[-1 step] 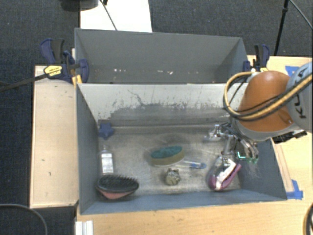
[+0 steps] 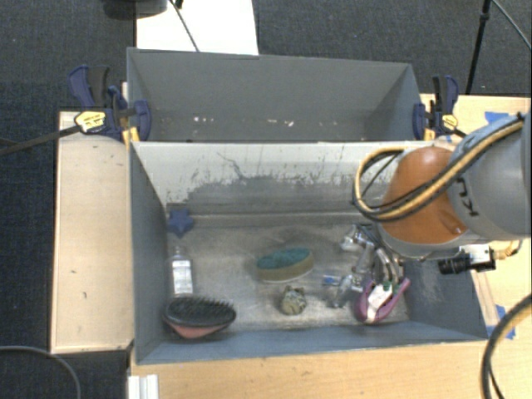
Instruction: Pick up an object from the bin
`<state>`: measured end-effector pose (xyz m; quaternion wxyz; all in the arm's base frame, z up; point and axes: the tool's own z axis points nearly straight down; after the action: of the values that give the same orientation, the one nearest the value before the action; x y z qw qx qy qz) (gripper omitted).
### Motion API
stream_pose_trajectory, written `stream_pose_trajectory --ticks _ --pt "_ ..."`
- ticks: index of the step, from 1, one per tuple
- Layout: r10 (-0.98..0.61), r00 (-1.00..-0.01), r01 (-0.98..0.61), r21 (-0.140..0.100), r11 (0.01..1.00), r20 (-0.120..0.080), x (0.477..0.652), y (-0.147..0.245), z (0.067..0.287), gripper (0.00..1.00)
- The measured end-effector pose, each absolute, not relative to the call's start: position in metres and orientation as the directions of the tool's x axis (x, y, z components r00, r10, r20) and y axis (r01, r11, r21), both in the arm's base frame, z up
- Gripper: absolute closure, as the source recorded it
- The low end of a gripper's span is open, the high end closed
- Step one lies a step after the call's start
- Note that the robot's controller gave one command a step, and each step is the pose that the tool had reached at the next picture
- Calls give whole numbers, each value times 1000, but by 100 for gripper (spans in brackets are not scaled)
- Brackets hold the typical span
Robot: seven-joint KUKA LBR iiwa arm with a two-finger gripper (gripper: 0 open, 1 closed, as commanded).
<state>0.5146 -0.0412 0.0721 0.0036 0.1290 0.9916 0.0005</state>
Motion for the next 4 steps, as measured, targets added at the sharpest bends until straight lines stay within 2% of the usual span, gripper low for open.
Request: stream_pose_trajectory --ticks 1,2,3,4 --pt "253 -967 253 3 967 -19 518 -42 75 100" --pt "90 -996 90 0 996 -10 511 -53 220 100" --pt "90 -996 90 0 996 -2 509 -52 217 0" --pt "434 -901 434 0 901 4 513 -46 90 0"
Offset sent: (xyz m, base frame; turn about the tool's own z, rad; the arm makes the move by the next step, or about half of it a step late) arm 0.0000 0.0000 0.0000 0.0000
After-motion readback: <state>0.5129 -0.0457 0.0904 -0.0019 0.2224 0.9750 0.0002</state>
